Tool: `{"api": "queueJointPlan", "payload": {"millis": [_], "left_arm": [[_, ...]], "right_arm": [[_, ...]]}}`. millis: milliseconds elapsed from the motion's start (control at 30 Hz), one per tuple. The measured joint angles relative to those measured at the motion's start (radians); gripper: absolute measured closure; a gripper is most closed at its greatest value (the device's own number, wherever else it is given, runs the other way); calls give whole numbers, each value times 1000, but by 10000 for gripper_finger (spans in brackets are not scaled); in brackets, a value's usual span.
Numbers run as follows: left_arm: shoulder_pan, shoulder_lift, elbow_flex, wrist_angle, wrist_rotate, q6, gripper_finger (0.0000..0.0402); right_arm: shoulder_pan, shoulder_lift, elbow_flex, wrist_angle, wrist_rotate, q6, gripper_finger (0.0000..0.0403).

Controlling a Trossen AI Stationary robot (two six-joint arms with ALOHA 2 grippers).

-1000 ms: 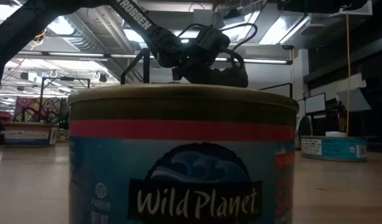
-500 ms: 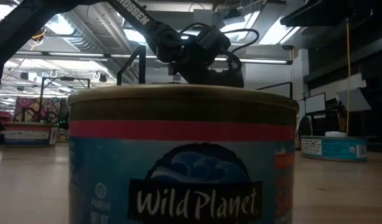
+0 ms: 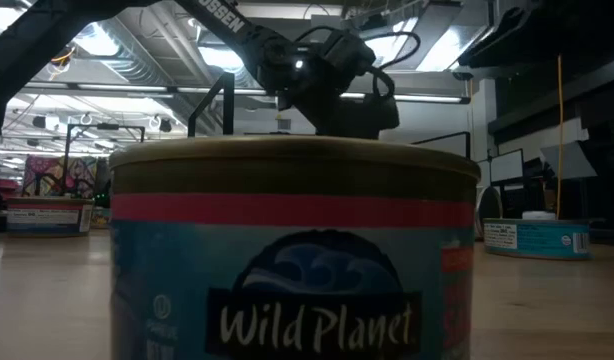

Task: Stack canned seafood by type on shelf
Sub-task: Put the blue and pink tuna can on the shelf, then put the green tuna can on the shelf

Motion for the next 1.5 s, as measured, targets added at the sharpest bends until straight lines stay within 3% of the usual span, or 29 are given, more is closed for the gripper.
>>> {"api": "queueJointPlan", "payload": {"millis": [133, 400, 733, 967, 1200, 1500], "left_arm": [[-1, 0, 0, -80, 11, 14, 137], [-2, 0, 0, -75, 10, 45, 137], [-5, -18, 0, -51, -16, 44, 137], [-5, -110, 0, -54, 38, -61, 137], [-5, -244, 0, -63, 58, -175, 137], [-5, -456, 1, -232, 61, -362, 137]], "right_arm": [[0, 0, 0, -12, 0, 21, 171], [0, 0, 0, -18, 0, 22, 171], [-30, 0, 0, -184, 9, 159, 171], [-174, 5, 0, -183, -144, 172, 171], [-316, 26, 1, -180, -227, 169, 171], [-345, 43, 1, -194, -315, 147, 171]]}}
